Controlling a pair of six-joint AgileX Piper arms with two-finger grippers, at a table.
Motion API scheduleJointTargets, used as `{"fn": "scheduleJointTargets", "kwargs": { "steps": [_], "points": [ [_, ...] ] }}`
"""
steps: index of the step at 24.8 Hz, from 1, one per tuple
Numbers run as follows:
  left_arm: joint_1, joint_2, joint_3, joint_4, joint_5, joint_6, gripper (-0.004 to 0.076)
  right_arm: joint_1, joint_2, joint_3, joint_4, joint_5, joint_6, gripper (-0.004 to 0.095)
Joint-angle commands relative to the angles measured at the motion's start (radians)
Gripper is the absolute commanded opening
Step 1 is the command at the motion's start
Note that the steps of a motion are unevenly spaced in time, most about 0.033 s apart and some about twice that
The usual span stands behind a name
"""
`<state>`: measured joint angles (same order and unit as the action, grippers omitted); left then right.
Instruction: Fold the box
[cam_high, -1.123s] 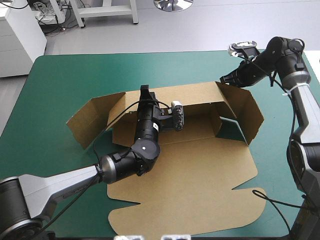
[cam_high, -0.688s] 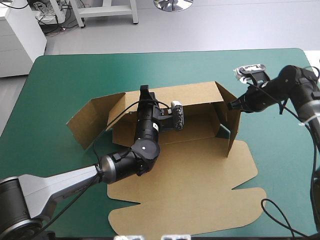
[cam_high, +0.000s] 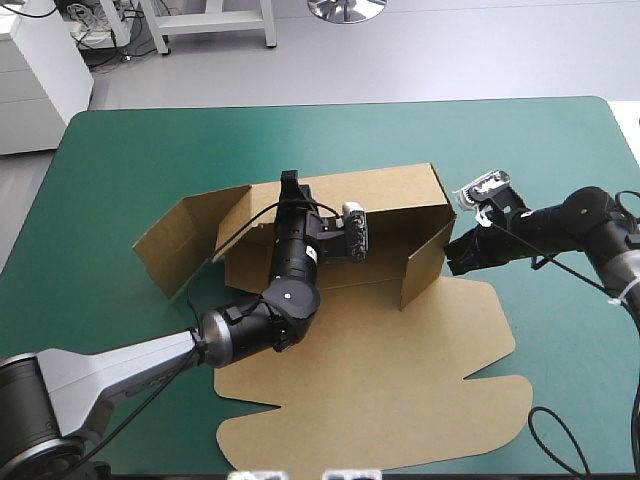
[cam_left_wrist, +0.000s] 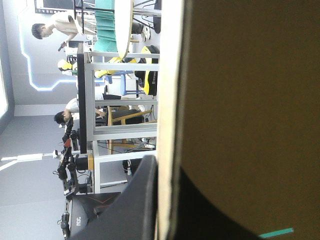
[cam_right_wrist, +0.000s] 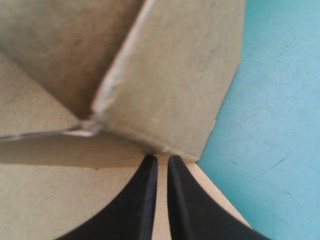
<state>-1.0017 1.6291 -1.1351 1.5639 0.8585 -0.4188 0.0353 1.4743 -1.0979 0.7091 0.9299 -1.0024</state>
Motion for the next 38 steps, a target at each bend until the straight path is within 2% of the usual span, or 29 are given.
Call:
{"fn": "scheduleJointTargets", "kwargs": {
  "steps": [1,2,4,6,12,16,22,24,27,30,32,34,35,36,37,38],
  "points": [
    [-0.006,-0.05,-0.025,0.048,0.0,-0.014,-0.001,-0.008,-0.041,-0.025,0.053,0.031,-0.034,0.0363],
    [-0.006,-0.05,-0.025,0.048,-0.006,-0.014,-0.001,-0.008,-0.041,-0.025,0.035,0.031,-0.026,0.0545],
    [-0.006,-0.05,-0.025,0.048,-0.008,-0.014,-0.001,-0.008,-0.041,-0.025,0.026,0.008,-0.022,0.0746],
    [-0.006,-0.05,-0.025,0.048,-0.008,-0.014,-0.001,-0.008,-0.041,-0.025,0.037,-0.02,-0.022,0.0798],
    [-0.006,-0.05,-0.025,0.048,-0.008,0.002,-0.001,-0.008,-0.018,-0.017,0.16,-0.041,-0.077,0.0792],
    [-0.006,-0.05,-0.025,0.048,-0.008,0.002,-0.001,-0.008,-0.03,0.04,0.248,-0.115,-0.114,0.0793],
    [-0.006,-0.05,-0.025,0.048,-0.01,0.0,-0.001,-0.006,-0.091,0.215,0.481,-0.275,-0.313,0.0793],
    [-0.006,-0.05,-0.025,0.048,-0.01,0.0,-0.001,0.004,-0.098,0.239,0.546,-0.298,-0.379,0.0793],
    [-0.006,-0.05,-0.025,0.048,-0.016,0.0,-0.001,0.045,-0.098,0.244,0.573,-0.355,-0.392,0.0793],
    [-0.006,-0.05,-0.025,0.048,-0.022,0.0,-0.001,0.123,-0.096,0.244,0.578,-0.481,-0.392,0.0788],
    [-0.006,-0.05,-0.025,0.048,-0.026,0.0,-0.001,0.143,-0.09,0.244,0.624,-0.528,-0.398,0.0711],
    [-0.006,-0.05,-0.025,0.048,-0.028,0.0,-0.001,0.143,-0.088,0.244,0.69,-0.538,-0.427,0.0486],
    [-0.006,-0.05,-0.025,0.048,-0.03,0.0,-0.001,0.143,-0.088,0.244,0.705,-0.532,-0.443,0.0217],
    [-0.006,-0.05,-0.025,0.048,-0.03,0.0,-0.001,0.143,-0.088,0.244,0.705,-0.526,-0.451,0.007],
    [-0.006,-0.05,-0.025,0.048,-0.03,0.0,-0.001,0.143,-0.088,0.244,0.705,-0.507,-0.465,-0.0003],
    [-0.006,-0.05,-0.025,0.05,-0.03,0.0,-0.001,0.143,-0.088,0.244,0.705,-0.503,-0.465,-0.0002]
  ]
}}
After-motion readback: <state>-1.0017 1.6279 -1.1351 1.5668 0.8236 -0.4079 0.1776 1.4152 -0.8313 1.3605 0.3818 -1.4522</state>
